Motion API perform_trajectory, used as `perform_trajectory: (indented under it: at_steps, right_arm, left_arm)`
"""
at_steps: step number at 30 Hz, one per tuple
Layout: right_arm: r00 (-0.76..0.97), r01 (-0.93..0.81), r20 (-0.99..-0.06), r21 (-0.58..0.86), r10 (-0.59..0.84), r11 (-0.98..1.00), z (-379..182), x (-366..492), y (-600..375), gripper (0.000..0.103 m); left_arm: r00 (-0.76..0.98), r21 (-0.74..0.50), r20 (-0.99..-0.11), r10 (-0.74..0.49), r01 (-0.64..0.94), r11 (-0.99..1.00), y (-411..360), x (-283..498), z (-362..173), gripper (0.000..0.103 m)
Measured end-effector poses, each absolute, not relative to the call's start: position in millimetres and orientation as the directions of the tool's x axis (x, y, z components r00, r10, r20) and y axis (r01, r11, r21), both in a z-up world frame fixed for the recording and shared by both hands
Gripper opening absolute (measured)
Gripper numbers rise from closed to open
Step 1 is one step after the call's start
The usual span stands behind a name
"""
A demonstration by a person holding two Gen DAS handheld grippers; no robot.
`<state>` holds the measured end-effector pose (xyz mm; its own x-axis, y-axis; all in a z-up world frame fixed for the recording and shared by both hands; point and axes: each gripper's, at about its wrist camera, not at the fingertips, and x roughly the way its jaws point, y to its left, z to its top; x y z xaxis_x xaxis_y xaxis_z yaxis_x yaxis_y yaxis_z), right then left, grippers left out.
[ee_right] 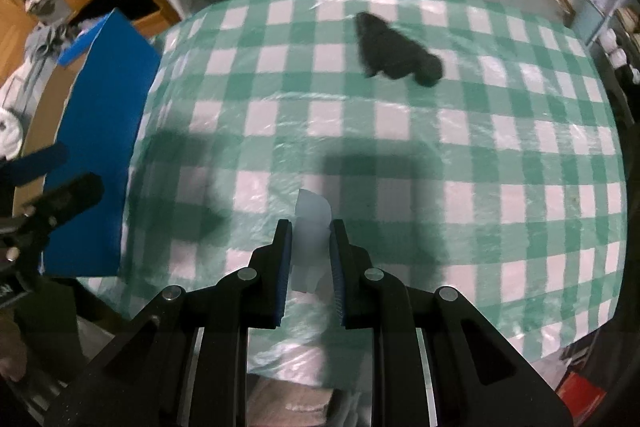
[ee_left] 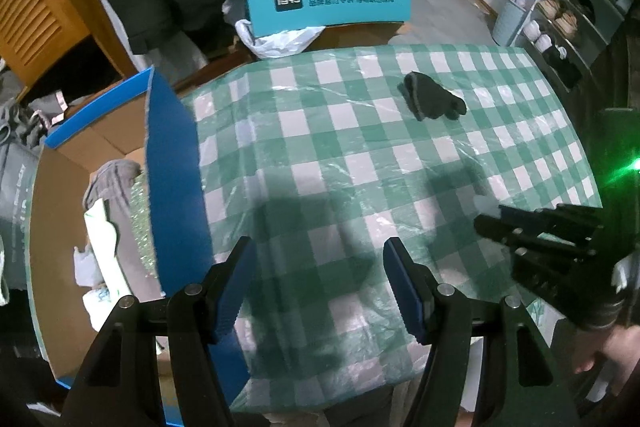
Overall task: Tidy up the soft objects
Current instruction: 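Move both open grippers back toward the black sock on the table, then lower the left gripper onto the black sock and close it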
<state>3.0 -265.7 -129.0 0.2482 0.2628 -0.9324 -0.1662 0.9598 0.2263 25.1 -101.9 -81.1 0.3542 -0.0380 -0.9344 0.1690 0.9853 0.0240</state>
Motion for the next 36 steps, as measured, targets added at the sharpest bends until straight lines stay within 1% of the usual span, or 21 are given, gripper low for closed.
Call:
perform_trajectory:
  at_steps: [9,10,11,12,23,28,32,36]
  right_arm:
    - [0.289,-0.125,-0.923,0.226,0.253,0.966,-124.7,15.6,-299.9,0.017]
    - [0.294,-0.121,-0.922,0.226,0.253,0.967,-123.3,17.0,-304.4,0.017]
    - [0.297,-0.117,-0.921,0.227,0.253,0.967,-122.5,18.4,-308.1,0.017]
    - [0.302,-0.111,-0.919,0.229,0.253,0.967,-121.0,20.6,-313.2,0.017]
    - [0.347,-0.086,-0.906,0.225,0.241,0.971,-101.9,47.3,-341.8,0.017]
    - [0.355,-0.090,-0.905,0.216,0.234,0.972,-95.6,63.6,-346.4,0.018]
    - [0.351,-0.098,-0.907,0.212,0.233,0.972,-91.8,78.3,-347.5,0.017]
    - [0.348,-0.106,-0.910,0.200,0.225,0.974,-89.4,92.3,-348.2,0.017]
  left_arm:
    - [0.331,0.041,-0.943,-0.027,0.198,0.979,-130.7,38.1,-90.4,0.068]
    - [0.330,0.043,-0.944,-0.026,0.202,0.978,-133.7,39.3,-91.0,0.071]
    - [0.328,0.044,-0.944,-0.026,0.206,0.978,-137.7,40.9,-91.8,0.077]
    - [0.327,0.042,-0.945,-0.029,0.210,0.977,-140.3,42.0,-92.4,0.079]
    - [0.269,0.011,-0.961,-0.065,0.268,0.963,-180.1,71.2,-109.8,0.080]
    - [0.226,-0.049,-0.968,-0.106,0.242,0.969,-186.9,96.3,-117.7,0.080]
    - [0.196,-0.095,-0.972,-0.132,0.190,0.977,-188.5,119.6,-124.0,0.080]
    - [0.191,-0.096,-0.973,-0.130,0.178,0.979,-195.5,140.4,-128.5,0.080]
